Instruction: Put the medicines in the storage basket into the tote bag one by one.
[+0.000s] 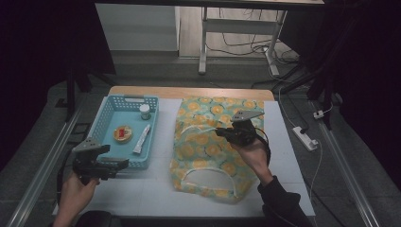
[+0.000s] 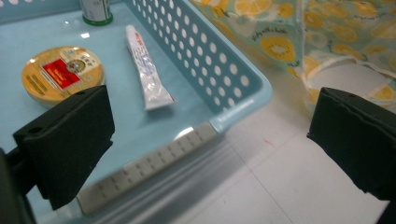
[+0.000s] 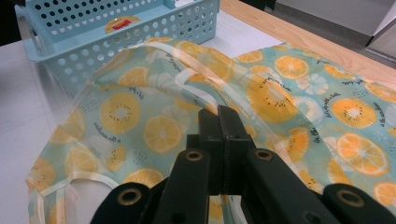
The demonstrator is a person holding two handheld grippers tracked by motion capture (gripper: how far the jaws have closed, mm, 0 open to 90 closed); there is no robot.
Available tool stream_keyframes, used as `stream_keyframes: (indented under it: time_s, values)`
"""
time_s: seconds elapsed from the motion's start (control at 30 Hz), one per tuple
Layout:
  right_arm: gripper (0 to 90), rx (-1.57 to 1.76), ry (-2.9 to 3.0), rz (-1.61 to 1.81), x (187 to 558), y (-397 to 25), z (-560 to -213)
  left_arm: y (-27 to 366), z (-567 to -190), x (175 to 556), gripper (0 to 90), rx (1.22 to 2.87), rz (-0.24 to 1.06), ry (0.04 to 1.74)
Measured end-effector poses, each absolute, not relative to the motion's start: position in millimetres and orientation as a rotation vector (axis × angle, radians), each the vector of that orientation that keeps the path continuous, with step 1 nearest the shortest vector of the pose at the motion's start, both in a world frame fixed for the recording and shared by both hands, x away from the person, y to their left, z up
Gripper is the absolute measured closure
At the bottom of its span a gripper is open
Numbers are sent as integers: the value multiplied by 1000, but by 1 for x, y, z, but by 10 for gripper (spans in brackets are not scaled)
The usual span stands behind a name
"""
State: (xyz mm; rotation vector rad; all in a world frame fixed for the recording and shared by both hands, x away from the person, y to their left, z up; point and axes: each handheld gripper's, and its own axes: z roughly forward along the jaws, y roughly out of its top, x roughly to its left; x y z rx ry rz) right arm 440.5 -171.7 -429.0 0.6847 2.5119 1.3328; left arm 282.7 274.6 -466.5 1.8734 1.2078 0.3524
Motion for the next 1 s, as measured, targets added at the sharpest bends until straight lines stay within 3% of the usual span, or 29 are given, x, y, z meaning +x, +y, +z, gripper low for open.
stream_keyframes:
  time_s: [1.0]
  values:
    - [895,684,2507,1335,440,-173,-429,289,-463,372,0,1909,316,1300]
